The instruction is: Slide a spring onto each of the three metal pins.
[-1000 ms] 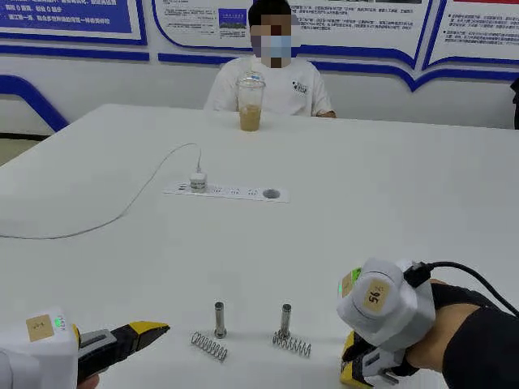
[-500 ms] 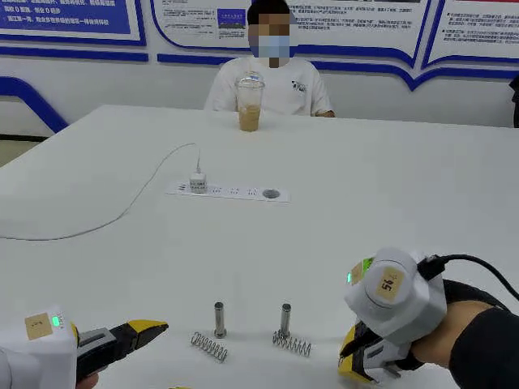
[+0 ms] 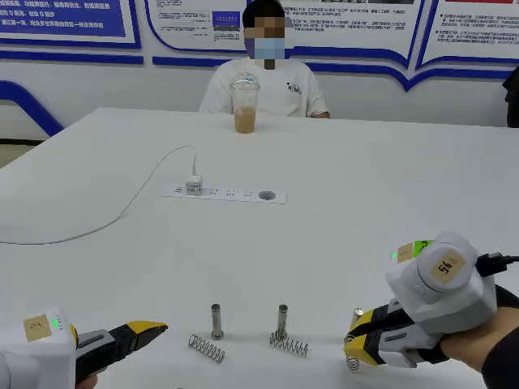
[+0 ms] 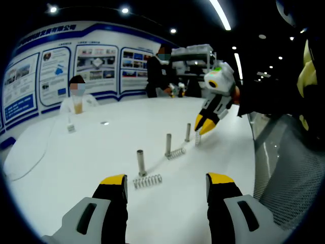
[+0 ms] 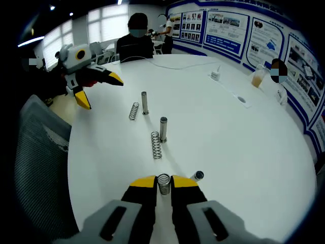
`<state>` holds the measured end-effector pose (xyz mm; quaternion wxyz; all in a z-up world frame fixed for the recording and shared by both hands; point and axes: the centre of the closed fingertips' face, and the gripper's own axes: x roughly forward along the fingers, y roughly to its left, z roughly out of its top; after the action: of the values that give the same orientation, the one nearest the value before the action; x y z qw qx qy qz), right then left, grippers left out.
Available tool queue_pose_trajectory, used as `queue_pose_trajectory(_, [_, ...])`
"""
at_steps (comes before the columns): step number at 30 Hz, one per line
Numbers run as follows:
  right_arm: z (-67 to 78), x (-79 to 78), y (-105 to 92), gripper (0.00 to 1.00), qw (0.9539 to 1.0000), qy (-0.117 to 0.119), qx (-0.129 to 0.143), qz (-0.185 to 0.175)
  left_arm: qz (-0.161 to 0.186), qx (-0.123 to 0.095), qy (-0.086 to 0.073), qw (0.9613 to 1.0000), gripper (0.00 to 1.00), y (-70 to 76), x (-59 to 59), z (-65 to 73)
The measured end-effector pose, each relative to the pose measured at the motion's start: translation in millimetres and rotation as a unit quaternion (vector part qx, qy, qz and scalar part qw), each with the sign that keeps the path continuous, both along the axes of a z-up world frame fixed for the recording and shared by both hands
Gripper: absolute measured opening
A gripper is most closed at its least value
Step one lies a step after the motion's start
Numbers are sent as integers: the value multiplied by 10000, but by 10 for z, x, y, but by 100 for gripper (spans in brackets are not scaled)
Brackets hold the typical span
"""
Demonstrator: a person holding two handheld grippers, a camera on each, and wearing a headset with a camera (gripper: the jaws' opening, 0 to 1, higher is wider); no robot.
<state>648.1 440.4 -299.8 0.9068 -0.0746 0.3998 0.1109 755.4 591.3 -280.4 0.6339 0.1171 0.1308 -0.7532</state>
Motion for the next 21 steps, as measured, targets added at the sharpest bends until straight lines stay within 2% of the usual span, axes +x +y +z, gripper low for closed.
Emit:
queue_pose_trajectory(8, [207, 17, -6, 12, 9988, -406, 163, -216, -9, 2, -10, 10000, 64, -5, 1, 13])
queue_pose_trajectory(15, [434, 45, -66, 12, 9969, -679, 184, -354, -31, 0, -13, 10000, 64, -12, -9, 16])
queue_pose_trajectory(21, [599, 83, -169, 12, 9953, -854, 82, -446, -36, -8, -10, 10000, 64, -16, -15, 20])
